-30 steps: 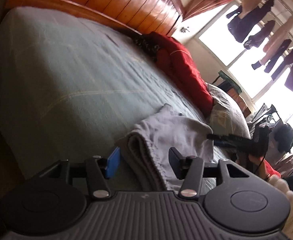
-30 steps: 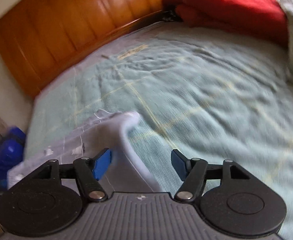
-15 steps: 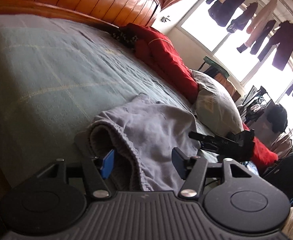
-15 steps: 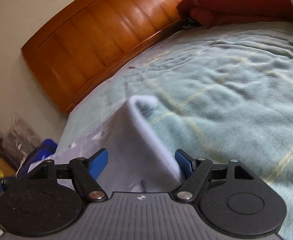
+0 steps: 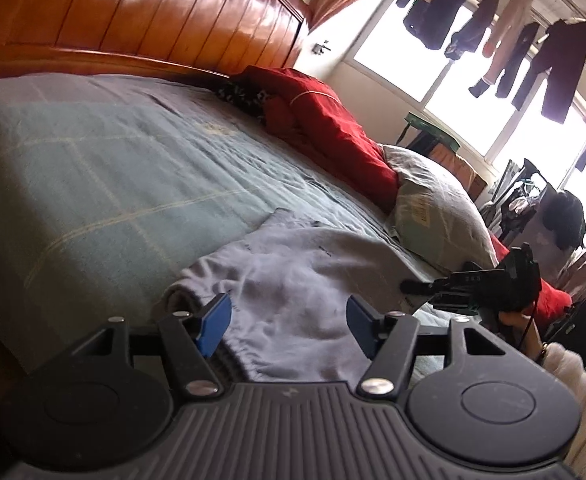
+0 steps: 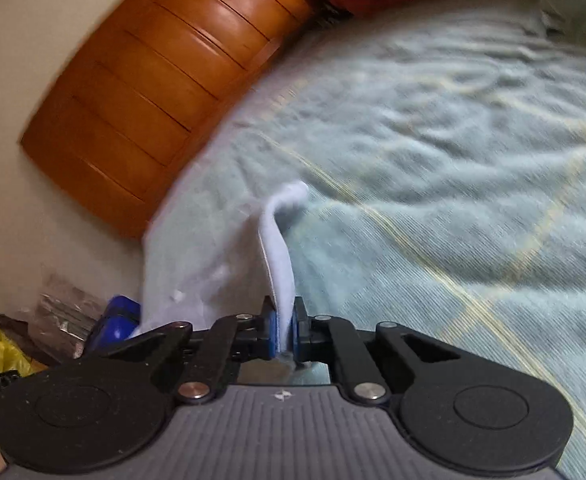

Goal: Fold clothes

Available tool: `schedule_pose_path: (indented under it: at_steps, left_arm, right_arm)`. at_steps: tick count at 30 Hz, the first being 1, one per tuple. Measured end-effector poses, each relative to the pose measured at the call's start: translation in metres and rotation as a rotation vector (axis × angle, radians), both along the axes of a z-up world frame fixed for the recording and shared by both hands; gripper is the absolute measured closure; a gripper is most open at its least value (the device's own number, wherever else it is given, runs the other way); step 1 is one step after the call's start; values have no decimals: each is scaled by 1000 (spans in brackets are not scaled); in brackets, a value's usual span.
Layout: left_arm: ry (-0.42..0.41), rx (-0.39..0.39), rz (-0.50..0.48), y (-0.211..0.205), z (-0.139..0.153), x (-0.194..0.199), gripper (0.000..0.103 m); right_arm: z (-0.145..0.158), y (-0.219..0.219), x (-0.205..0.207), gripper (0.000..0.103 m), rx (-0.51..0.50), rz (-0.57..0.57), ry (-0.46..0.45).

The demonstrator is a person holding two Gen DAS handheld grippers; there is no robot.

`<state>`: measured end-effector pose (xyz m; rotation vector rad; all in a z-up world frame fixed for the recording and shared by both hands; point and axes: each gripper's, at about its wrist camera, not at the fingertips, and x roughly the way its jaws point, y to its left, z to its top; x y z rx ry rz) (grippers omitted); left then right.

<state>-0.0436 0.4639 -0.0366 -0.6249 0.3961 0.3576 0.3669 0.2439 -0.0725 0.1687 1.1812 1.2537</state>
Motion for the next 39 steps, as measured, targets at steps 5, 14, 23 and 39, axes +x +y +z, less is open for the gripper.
schedule_pose_path:
  at_steps: [5, 14, 23, 39]
  left_arm:
    - [21, 45, -52, -9, 11, 13, 36]
    - [69, 36, -236, -17, 10, 64, 24]
    - [69, -48, -292, -14, -25, 75, 24]
    - [23, -55, -272, -10, -24, 59, 24]
  right_arm:
    - [-1, -4, 14, 75, -124, 11, 27]
    - [49, 76, 43, 46, -85, 38, -34]
    - [-4, 161, 60, 44, -163, 79, 71]
    - [21, 165, 22, 64, -80, 85, -350]
